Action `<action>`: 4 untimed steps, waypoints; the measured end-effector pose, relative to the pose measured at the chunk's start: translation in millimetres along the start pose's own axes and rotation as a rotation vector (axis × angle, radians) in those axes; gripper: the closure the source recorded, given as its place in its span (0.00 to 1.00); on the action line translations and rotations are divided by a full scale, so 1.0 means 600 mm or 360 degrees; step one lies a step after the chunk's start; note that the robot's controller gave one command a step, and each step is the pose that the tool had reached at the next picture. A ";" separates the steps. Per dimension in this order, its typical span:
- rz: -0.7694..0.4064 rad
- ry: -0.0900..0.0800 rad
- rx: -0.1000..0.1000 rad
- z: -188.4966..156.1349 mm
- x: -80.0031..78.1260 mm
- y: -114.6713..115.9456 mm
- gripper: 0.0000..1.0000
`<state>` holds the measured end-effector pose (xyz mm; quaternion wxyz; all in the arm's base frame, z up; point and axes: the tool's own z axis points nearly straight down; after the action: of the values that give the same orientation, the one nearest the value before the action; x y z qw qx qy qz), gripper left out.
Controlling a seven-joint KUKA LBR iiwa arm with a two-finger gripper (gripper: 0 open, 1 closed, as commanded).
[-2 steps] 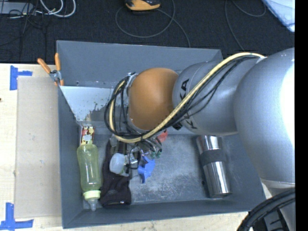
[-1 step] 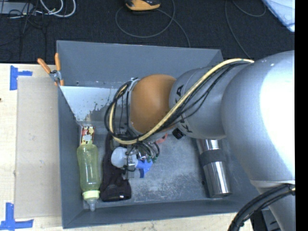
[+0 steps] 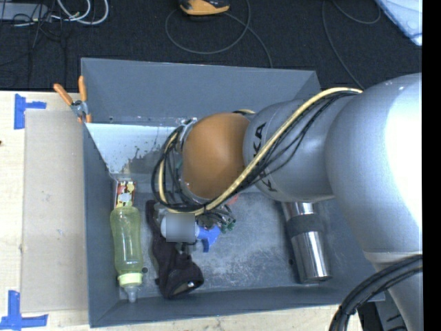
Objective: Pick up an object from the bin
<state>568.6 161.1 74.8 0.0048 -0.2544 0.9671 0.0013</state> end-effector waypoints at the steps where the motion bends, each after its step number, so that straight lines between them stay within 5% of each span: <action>1: 0.0004 0.0000 0.0000 0.000 0.000 0.000 1.00; 4: 0.0011 0.0000 -0.0001 0.000 0.000 0.000 1.00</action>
Offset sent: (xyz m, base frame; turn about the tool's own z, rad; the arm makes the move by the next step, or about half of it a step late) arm 0.0000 0.0000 0.0000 0.0000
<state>568.6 161.0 74.6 0.0046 -0.2511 0.9680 0.0016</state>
